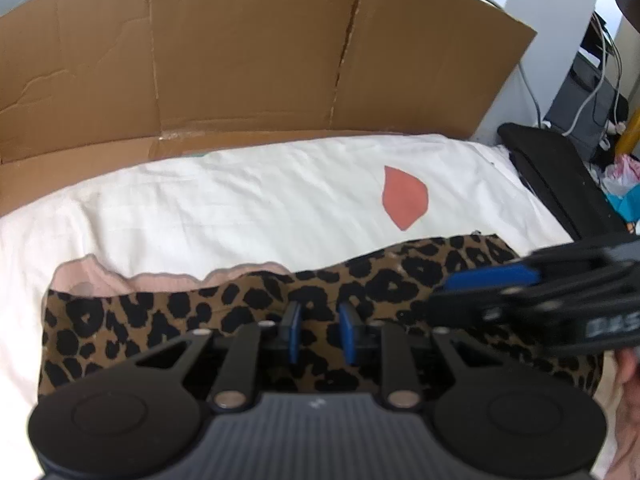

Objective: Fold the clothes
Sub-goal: 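Open both grippers and press the folded skirt flat on the sheet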

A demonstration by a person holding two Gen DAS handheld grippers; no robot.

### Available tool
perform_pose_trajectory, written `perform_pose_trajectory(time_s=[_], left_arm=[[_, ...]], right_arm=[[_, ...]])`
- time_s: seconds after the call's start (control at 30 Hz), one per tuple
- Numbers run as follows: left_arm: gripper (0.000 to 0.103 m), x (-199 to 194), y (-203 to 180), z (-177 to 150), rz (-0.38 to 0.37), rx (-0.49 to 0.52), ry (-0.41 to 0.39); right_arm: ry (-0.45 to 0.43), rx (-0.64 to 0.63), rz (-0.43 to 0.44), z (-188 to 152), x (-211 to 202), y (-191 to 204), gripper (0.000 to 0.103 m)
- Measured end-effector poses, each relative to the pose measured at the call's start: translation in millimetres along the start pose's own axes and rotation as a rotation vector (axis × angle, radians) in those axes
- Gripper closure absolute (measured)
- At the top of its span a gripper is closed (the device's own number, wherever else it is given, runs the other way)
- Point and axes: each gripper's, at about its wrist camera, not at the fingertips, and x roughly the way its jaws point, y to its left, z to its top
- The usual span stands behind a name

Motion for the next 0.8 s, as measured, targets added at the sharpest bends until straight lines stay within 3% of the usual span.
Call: perform_pose_trajectory(time_s=[0.17, 0.3, 0.5, 0.57, 0.8], left_arm=[[0.079, -0.3, -1.2, -2.0, 0.003, 0.014, -0.006], [0.079, 0.0, -0.2, -0.7, 0.0, -0.001, -0.002], [0.079, -0.3, 1.3, -1.0, -0.006, -0.003, -0.002], [0.079, -0.1, 0.9, -1.2, -0.008, 0.008, -0.002], [0.079, 1.7, 2.1, 0.8, -0.018, 0.027, 0.005]], right_arm=[[-0.049, -0.011, -0.024, -11.6, -30.7, -3.0, 0.058], [-0.118, -0.092, -0.08, -32.7, -49.8, 12.2, 0.058], [-0.091, -0.159, -0.088, -65.2, -47.8, 39.2, 0.058], [-0.045, -0.197, -0.112, -75.4, -38.0, 44.1, 0.058], [-0.018, -0.313, -0.205, -91.7, -33.4, 36.4, 0.058]])
